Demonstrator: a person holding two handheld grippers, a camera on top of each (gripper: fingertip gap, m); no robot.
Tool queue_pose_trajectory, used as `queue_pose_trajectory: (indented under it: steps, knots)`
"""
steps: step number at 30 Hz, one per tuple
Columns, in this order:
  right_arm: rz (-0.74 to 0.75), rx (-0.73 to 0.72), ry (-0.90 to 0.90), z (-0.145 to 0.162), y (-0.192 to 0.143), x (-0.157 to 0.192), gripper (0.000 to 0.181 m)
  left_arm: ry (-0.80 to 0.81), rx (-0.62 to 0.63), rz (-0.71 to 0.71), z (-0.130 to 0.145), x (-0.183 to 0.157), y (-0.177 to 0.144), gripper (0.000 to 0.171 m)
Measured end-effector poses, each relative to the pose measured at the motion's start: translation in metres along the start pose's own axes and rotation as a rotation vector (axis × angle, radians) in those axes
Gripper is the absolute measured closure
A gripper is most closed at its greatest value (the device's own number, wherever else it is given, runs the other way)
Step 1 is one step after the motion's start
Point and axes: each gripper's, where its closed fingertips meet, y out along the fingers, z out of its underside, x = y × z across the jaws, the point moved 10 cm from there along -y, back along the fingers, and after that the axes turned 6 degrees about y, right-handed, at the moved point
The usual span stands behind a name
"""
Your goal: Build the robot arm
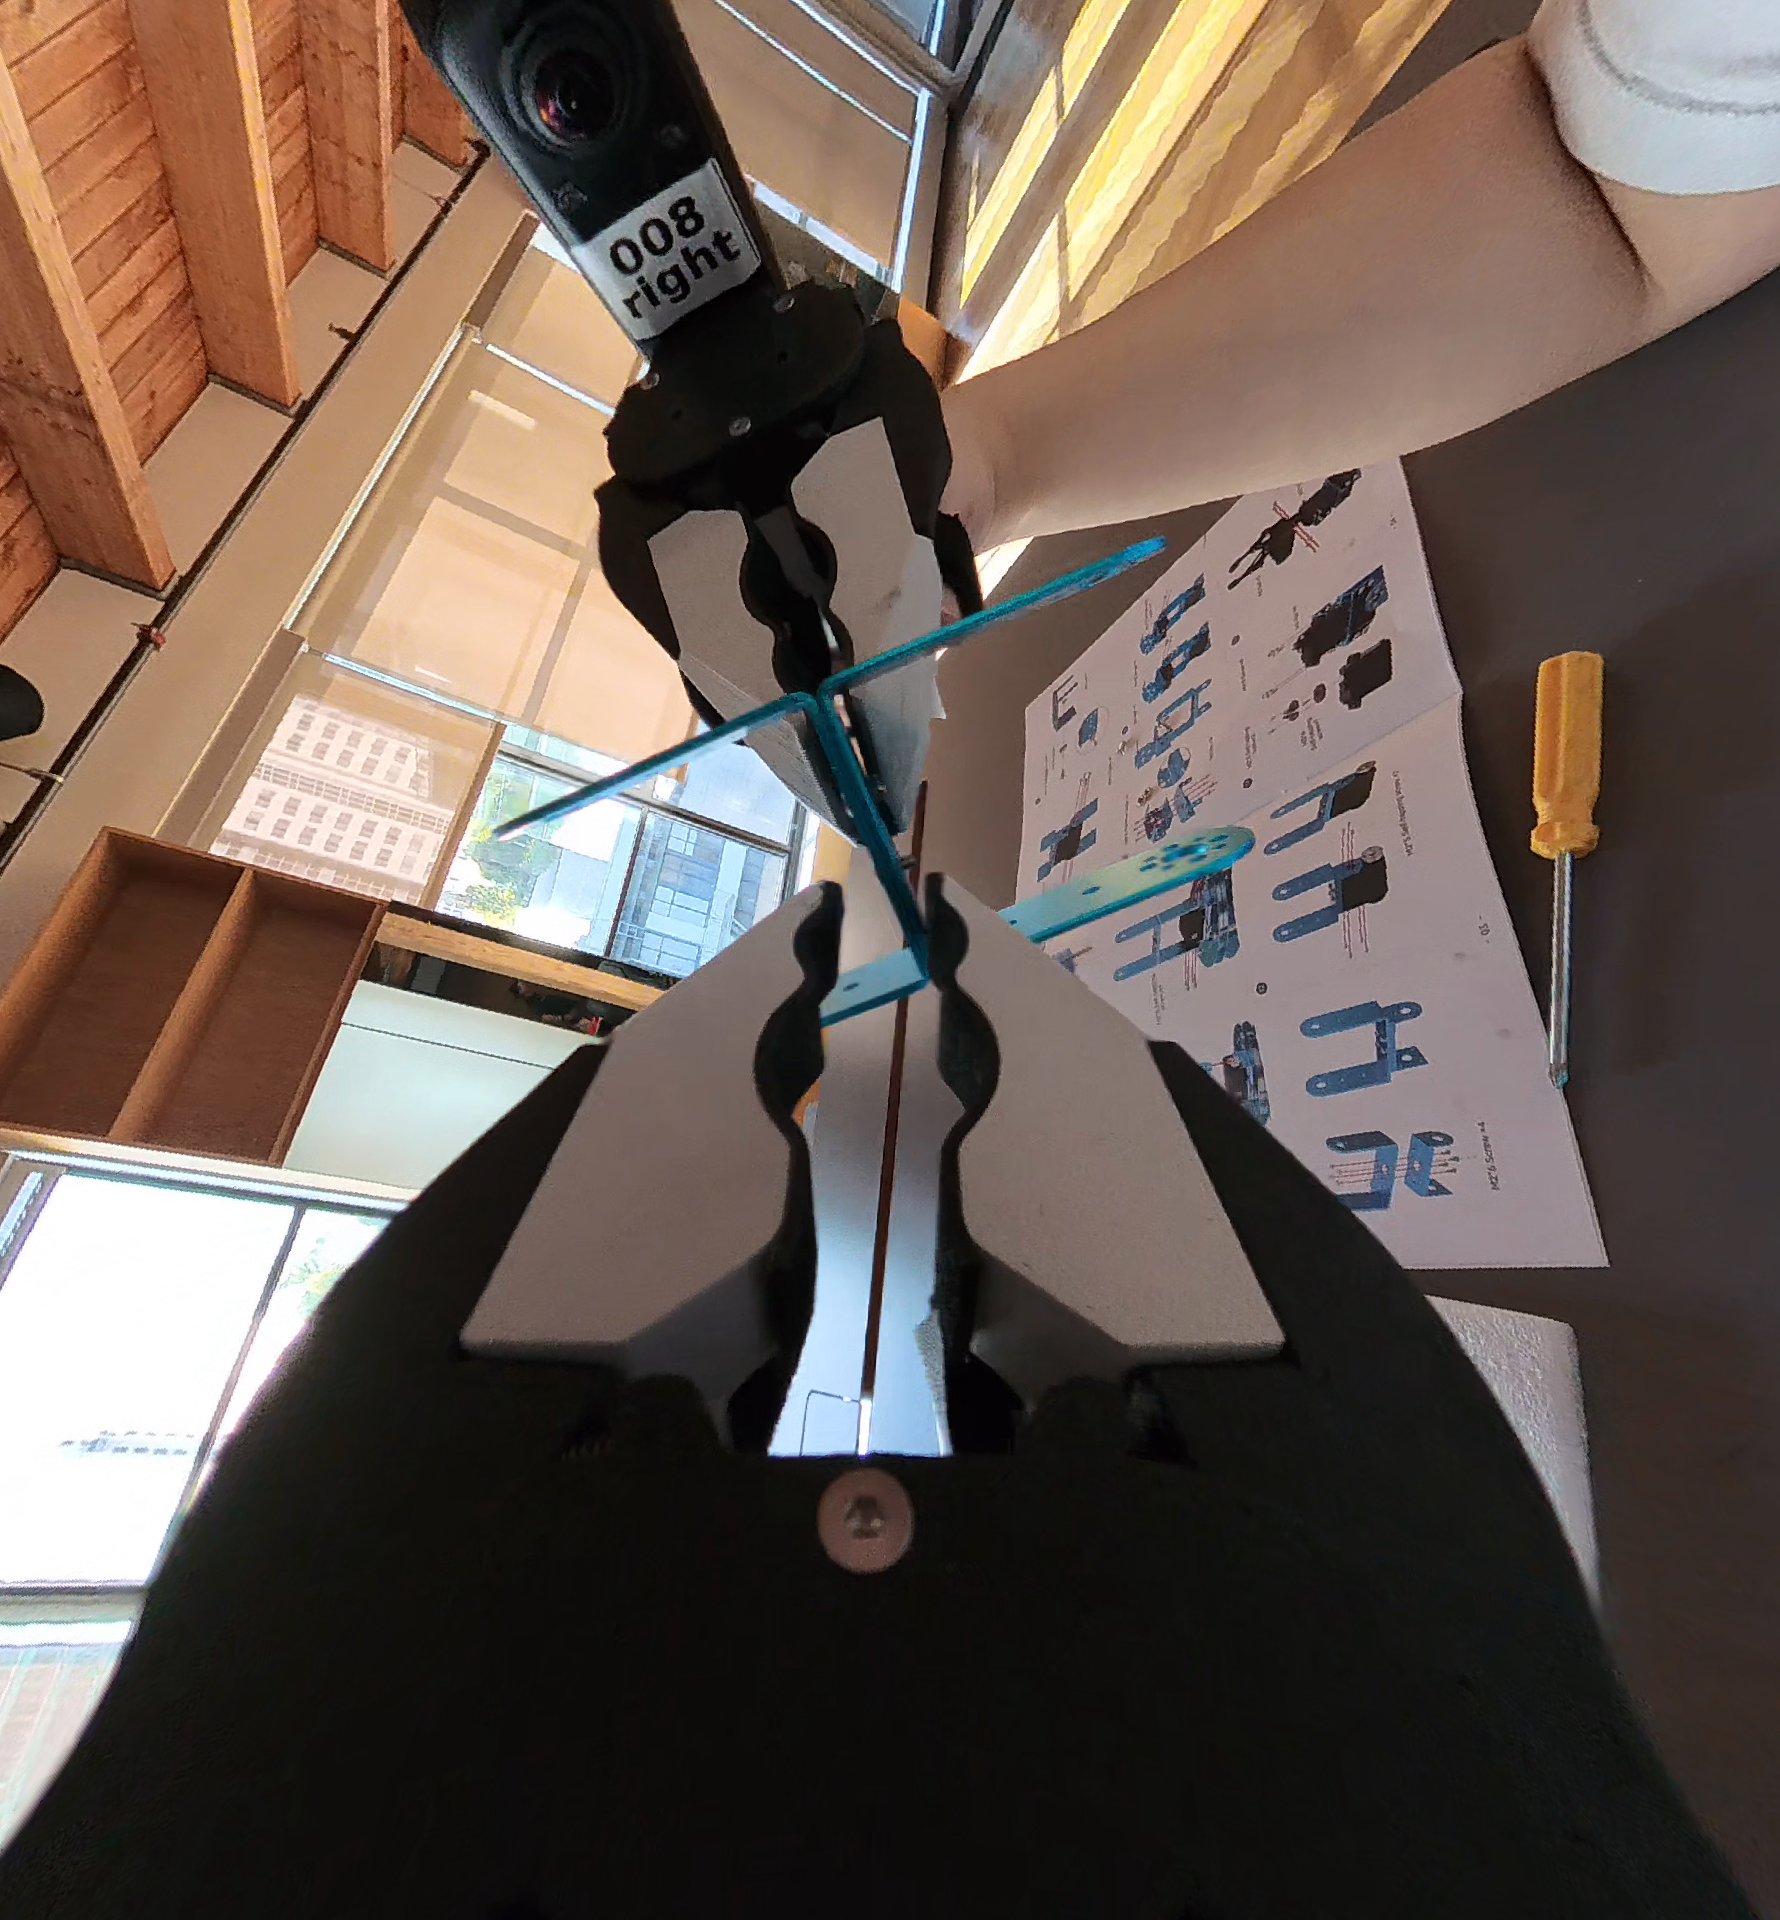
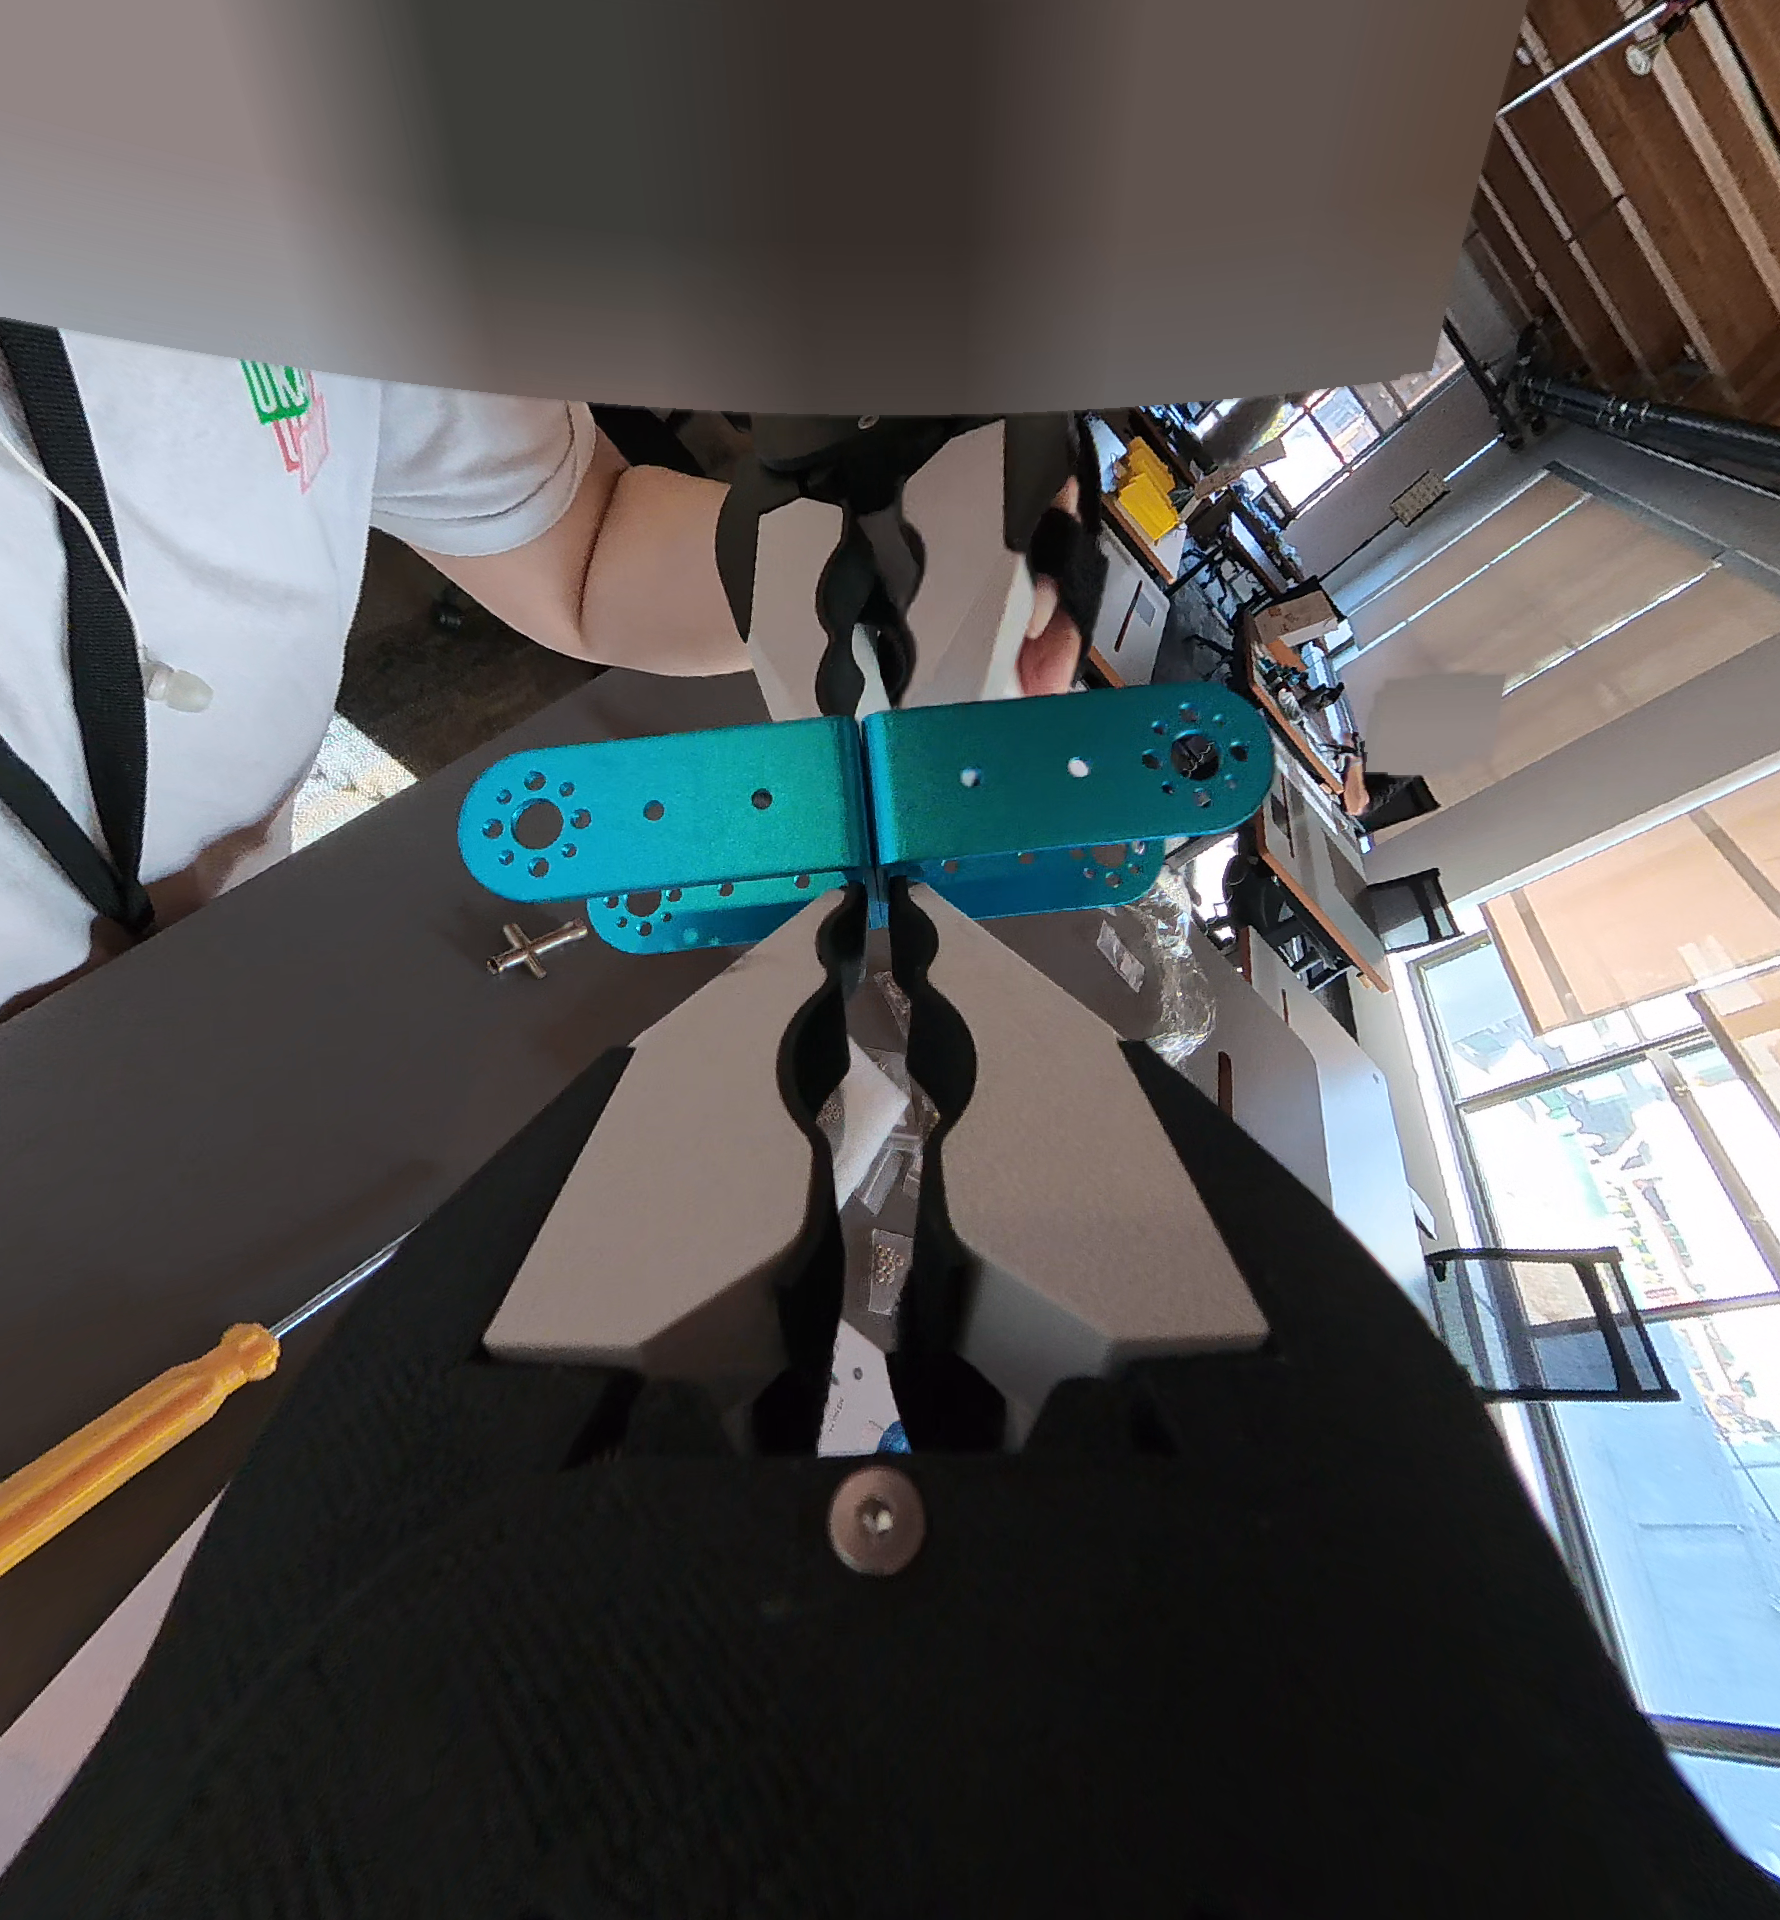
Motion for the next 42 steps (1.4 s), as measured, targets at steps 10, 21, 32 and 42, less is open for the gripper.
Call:
queue_pose_trajectory:
  steps: [10,21,32,42]
  knots:
    - [-0.042,-0.028,0.005,-0.001,-0.001,0.002,0.178,-0.054,-0.089,0.068,-0.001,0.001,0.001,0.164]
    - [-0.012,-0.065,0.06,0.003,-0.008,-0.006,0.178,-0.079,-0.041,-0.018,0.001,0.006,0.007,0.167]
    - [-0.036,-0.101,0.111,0.006,-0.01,-0.01,0.178,-0.122,-0.017,0.005,0.003,0.007,0.011,0.168]
    - [-0.036,-0.179,0.059,0.017,-0.017,-0.013,0.178,-0.1,-0.027,-0.07,0.004,0.004,0.02,0.169]
